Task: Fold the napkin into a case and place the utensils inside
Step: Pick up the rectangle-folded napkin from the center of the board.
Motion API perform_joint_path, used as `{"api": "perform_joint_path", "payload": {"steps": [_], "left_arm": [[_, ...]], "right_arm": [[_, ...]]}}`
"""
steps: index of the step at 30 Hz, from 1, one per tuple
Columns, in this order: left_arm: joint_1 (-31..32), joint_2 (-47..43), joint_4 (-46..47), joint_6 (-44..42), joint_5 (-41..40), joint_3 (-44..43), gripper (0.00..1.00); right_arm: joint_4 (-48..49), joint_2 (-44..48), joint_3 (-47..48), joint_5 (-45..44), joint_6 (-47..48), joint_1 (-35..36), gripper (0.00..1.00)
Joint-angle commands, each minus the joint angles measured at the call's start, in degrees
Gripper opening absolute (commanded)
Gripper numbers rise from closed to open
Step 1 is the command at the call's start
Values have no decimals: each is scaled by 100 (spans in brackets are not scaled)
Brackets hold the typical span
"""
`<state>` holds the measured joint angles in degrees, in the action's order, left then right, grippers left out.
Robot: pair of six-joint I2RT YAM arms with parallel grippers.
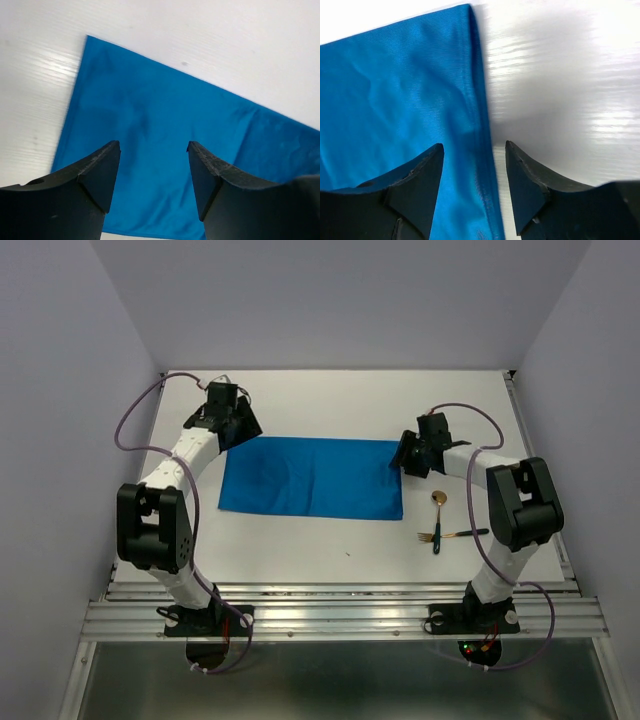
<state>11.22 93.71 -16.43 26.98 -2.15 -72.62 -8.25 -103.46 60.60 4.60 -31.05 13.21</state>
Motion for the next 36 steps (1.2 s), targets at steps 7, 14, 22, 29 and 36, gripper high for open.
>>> {"api": "perform_joint_path", "payload": {"steps": [7, 14, 22, 29, 36], "left_arm": [[-727, 244, 8, -88, -224, 213, 67], [-718, 271, 52, -44, -101, 213, 67], [-718, 349, 17, -18, -302, 187, 67], [-1069, 656, 26, 114, -223, 161, 67], [-1333, 938, -107, 97, -506, 28, 67]], "right_arm": [[-388, 353, -206, -504, 161, 6, 53], [174, 300, -610, 471, 3, 6, 45], [280, 81, -471, 568, -68, 6, 24], [271, 71, -365, 454, -130, 6, 1], [184, 133, -329, 314, -86, 6, 1]]}}
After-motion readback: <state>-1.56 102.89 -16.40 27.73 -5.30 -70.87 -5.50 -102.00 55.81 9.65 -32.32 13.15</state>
